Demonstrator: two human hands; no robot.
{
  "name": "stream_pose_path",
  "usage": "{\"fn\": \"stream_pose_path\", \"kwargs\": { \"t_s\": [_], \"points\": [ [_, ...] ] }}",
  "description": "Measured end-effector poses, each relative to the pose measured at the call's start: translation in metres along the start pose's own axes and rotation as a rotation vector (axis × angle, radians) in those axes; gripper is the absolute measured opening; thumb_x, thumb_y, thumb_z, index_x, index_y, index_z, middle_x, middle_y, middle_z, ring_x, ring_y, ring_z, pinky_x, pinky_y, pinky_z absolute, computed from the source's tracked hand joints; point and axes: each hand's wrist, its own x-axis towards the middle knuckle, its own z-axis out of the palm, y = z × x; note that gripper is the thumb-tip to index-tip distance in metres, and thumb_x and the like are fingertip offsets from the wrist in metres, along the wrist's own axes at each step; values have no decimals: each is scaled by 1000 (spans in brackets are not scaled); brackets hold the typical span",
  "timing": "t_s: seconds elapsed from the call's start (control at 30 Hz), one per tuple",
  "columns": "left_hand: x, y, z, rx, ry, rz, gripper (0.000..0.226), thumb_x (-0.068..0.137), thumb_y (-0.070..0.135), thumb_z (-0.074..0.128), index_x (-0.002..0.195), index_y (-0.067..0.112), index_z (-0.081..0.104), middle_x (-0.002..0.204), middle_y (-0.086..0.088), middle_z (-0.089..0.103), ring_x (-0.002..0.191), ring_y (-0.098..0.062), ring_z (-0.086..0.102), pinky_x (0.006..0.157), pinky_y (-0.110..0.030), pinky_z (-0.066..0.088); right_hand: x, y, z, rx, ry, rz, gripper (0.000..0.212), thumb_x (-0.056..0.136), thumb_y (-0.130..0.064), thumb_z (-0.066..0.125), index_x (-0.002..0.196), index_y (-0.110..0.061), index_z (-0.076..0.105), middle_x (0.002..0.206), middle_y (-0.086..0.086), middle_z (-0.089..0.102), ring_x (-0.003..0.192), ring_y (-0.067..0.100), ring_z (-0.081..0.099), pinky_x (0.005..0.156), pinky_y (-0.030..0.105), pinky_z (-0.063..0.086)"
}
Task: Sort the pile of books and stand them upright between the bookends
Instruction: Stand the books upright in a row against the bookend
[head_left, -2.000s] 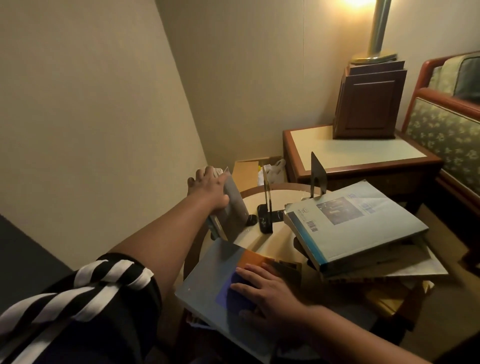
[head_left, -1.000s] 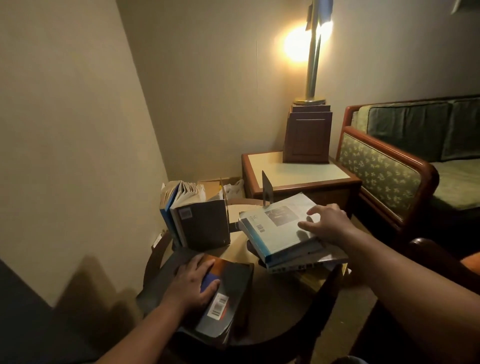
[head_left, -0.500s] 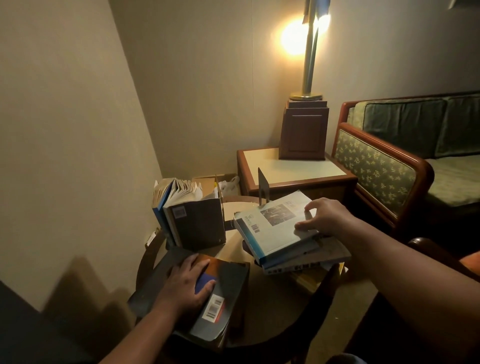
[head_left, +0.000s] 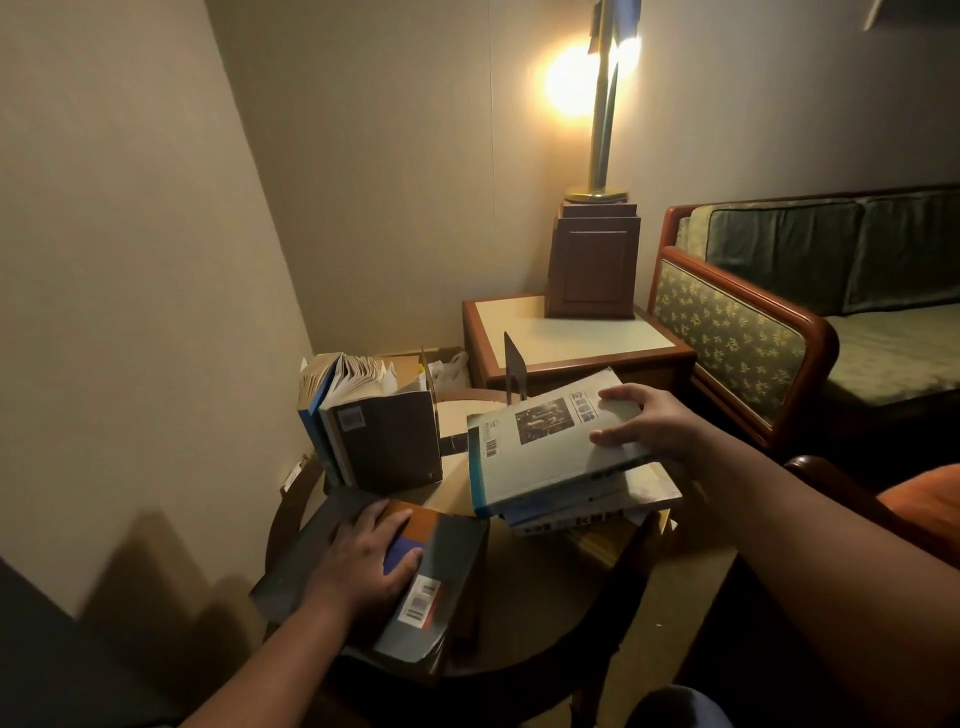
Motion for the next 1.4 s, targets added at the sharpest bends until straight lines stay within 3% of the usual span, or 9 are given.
{"fn": "stream_pose_path", "kwargs": {
  "t_s": [0.1, 0.23, 0.4, 0.53, 0.6, 0.8, 0.97, 1.13, 1.4],
  "points": [
    [1, -2, 1, 1, -4, 2, 83, 77, 80, 26, 151, 43, 21, 161, 9, 12, 144, -24, 23, 108, -47, 36, -6, -13, -2, 181, -143, 29, 74, 71, 0, 83, 135, -25, 56, 129, 11, 46, 111, 36, 57, 84, 49, 60],
    [2, -3, 1, 6, -21, 1, 73, 86, 73, 36, 151, 43, 20, 161, 9, 11, 144, -25, 23, 110, -48, 35, -15, -26, 12, 115, -220, 115, 73, 73, 6, 79, 136, -23, 55, 127, 12, 49, 109, 34, 58, 76, 42, 62],
    [2, 3, -5, 2, -36, 5, 71, 89, 67, 44, 151, 41, 22, 160, 8, 13, 143, -26, 22, 111, -47, 33, -24, -33, 39, 193, -228, -63, 67, 72, 15, 74, 124, -26, 61, 132, 15, 43, 112, 39, 56, 84, 50, 60],
    [14, 2, -27, 17, -35, 15, 66, 88, 49, 60, 148, 36, 34, 154, -5, 29, 138, -28, 32, 111, -46, 35, -38, -60, 65, 19, -263, -200, 69, 75, 13, 73, 128, -29, 57, 128, 11, 44, 109, 34, 59, 72, 40, 62],
    [23, 0, -47, 41, 87, 44, 60, 88, 43, 62, 143, 36, 41, 152, -8, 33, 138, -30, 34, 111, -48, 37, -44, -76, 79, -154, -224, -271, 72, 77, 12, 72, 131, -31, 54, 125, 7, 46, 108, 29, 59, 67, 37, 63],
    [62, -1, -120, 215, 451, 95, 56, 83, 40, 64, 136, 30, 53, 152, -14, 34, 137, -38, 35, 105, -51, 39, -36, -113, 117, -428, -165, -439, 75, 80, 8, 72, 142, -29, 48, 131, 8, 49, 123, 35, 55, 81, 51, 60],
    [109, -20, -152, 189, 335, 41, 63, 87, 48, 59, 145, 33, 40, 158, -14, 24, 145, -37, 22, 115, -49, 29, -15, -136, 142, -457, -104, -480, 71, 84, 7, 66, 146, -21, 45, 141, 13, 48, 126, 37, 54, 80, 40, 59],
    [136, -31, -152, 178, 198, 77, 59, 93, 45, 52, 149, 32, 36, 157, -6, 32, 142, -30, 32, 113, -47, 33, 15, -142, 166, -466, -88, -448, 70, 84, 5, 67, 146, -20, 47, 144, 10, 46, 130, 37, 50, 86, 43, 59],
    [147, -33, -139, 31, 340, 163, 45, 97, 11, 42, 142, 13, 48, 149, -6, 46, 138, -21, 40, 114, -34, 31, 51, -160, 196, -469, 12, -451, 59, 87, 3, 65, 141, -15, 53, 144, 11, 49, 125, 31, 54, 90, 33, 57]
  ]
}}
